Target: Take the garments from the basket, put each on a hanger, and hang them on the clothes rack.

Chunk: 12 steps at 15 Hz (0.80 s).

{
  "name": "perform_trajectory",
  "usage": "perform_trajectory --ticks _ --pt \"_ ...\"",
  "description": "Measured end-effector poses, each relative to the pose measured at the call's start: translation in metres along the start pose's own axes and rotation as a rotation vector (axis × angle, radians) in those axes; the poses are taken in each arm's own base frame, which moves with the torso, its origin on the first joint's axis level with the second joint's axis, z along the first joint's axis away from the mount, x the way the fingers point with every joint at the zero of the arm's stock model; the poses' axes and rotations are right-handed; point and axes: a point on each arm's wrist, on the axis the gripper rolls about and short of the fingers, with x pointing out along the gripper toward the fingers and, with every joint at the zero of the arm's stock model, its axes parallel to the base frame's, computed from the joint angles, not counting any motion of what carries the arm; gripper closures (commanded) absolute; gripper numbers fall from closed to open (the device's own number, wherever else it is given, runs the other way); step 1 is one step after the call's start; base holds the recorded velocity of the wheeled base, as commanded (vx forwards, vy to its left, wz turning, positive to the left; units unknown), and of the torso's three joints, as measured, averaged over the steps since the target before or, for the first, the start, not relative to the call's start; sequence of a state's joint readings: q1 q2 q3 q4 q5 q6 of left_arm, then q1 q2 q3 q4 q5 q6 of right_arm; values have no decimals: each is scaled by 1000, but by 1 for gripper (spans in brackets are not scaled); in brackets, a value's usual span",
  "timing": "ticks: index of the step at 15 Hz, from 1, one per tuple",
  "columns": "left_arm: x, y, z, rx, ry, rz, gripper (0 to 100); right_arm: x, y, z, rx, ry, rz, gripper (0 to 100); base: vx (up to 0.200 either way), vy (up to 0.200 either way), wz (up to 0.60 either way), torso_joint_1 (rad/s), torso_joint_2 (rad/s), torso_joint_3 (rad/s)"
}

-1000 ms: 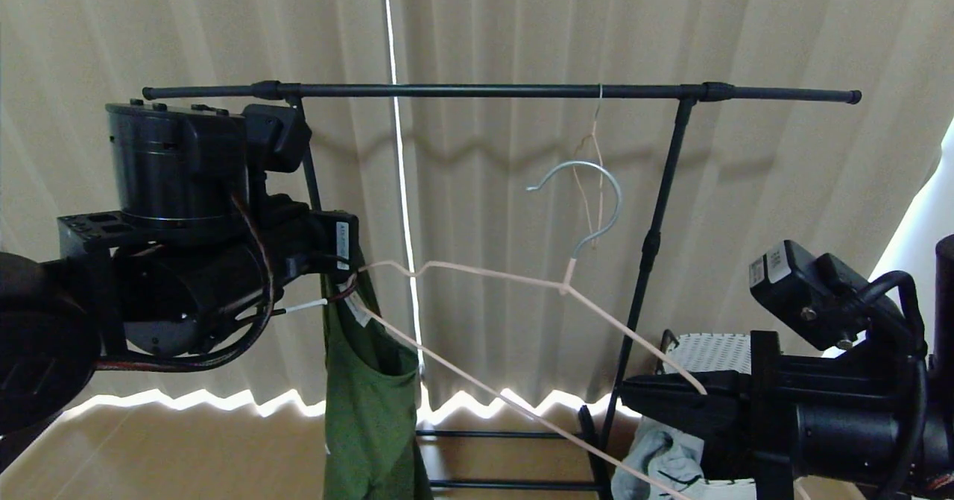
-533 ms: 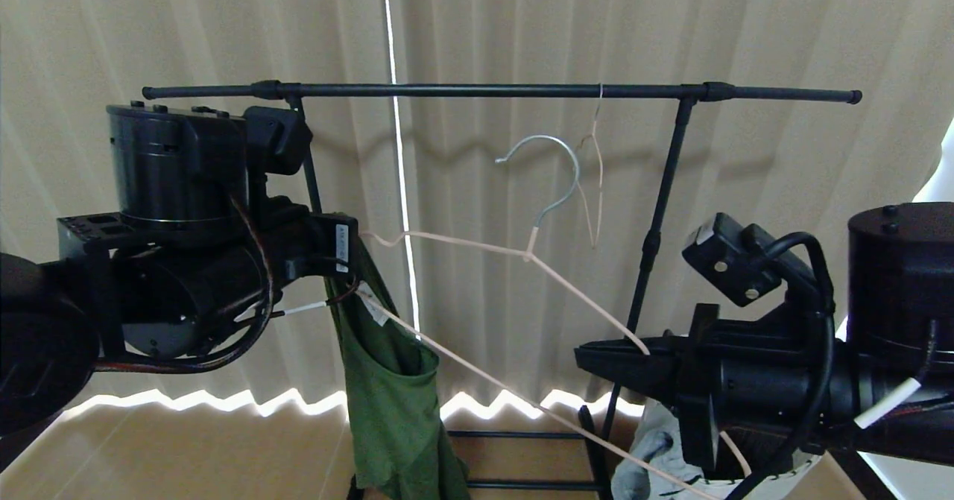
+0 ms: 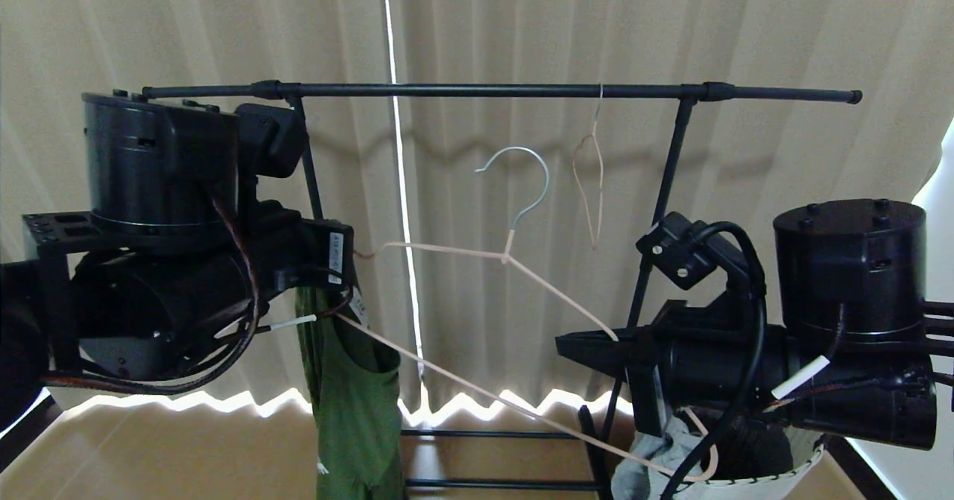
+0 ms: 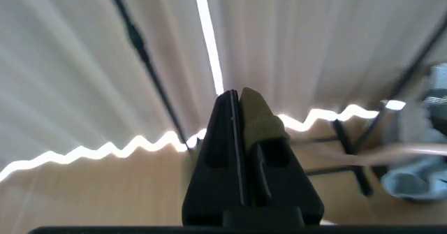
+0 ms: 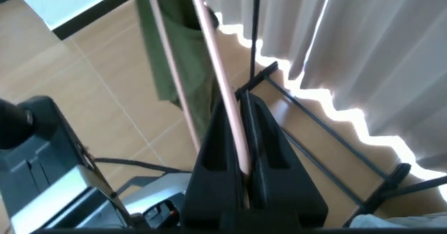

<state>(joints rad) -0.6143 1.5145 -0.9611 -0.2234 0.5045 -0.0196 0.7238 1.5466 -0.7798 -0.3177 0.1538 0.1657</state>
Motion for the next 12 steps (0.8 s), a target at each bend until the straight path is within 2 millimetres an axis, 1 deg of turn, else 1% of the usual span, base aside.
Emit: perform_trajectory --ticks 2,6,12 --pt "-7 -7 2 0 -13 -35 100 6 -1 3 17 -3 -14 100 0 0 0 0 0 0" --pt "-24 -29 7 -25 -44 -139 100 21 -3 7 28 2 -37 100 0 0 0 0 0 0" --pt "-40 -46 13 -61 -77 -266 100 29 -2 8 25 -1 -31 100 0 0 0 0 0 0"
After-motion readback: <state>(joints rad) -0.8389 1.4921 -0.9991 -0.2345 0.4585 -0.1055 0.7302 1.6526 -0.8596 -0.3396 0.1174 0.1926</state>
